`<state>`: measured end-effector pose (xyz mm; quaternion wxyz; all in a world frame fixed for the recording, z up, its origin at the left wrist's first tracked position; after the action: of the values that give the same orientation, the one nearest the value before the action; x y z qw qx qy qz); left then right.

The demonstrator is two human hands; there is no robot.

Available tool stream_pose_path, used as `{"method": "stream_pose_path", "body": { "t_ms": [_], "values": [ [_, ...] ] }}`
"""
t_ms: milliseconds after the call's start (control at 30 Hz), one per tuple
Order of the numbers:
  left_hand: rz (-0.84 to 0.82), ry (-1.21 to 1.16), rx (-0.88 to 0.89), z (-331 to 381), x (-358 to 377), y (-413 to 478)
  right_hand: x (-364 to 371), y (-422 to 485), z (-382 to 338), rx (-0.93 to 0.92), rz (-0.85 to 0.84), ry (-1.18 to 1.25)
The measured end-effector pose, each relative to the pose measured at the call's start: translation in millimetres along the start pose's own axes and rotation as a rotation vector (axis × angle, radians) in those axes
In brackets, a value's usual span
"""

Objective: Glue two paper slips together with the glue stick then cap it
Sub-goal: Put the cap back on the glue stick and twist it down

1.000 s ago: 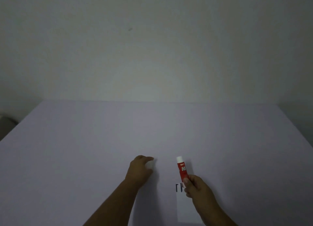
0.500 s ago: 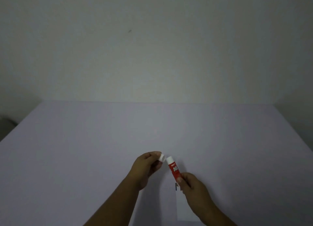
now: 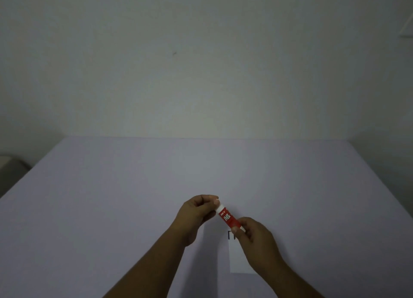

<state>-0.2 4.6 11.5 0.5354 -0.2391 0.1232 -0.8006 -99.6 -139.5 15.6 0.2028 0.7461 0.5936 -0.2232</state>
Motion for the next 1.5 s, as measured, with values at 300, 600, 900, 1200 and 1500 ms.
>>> {"method": "stream_pose_path", "body": {
  "t_ms": [300, 600, 900, 1200, 1500],
  "values": [
    [-0.037, 0.063, 0.032, -4, 2, -9, 11, -7, 16, 0.208, -0.124, 0.397],
    [0.049, 0.172, 0.084, 2, 5, 17, 23, 53, 36, 0.095, -0.262, 0.155],
    [0.126, 0.552, 0.189, 6, 5, 71, 41, 117, 64, -0.014, -0.133, -0.117],
    [0.066, 0.675, 0.229, -10, 7, 85, 57, 118, 83, 0.009, -0.180, -0.228],
    [0.052, 0.769, 0.210, -17, 10, 90, 61, 118, 91, -0.001, -0.180, -0.271]
  ]
}}
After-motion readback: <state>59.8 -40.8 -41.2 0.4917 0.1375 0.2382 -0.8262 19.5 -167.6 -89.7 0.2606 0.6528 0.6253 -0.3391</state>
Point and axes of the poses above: each hand's wrist, its own y-axis towards the middle knuckle, its own x-axis out of the palm, z = x × y, the point moved 6 cm from there along y, towards the middle knuckle, and after that the axes turned 7 degrees about -x, right-handed, at the moved point
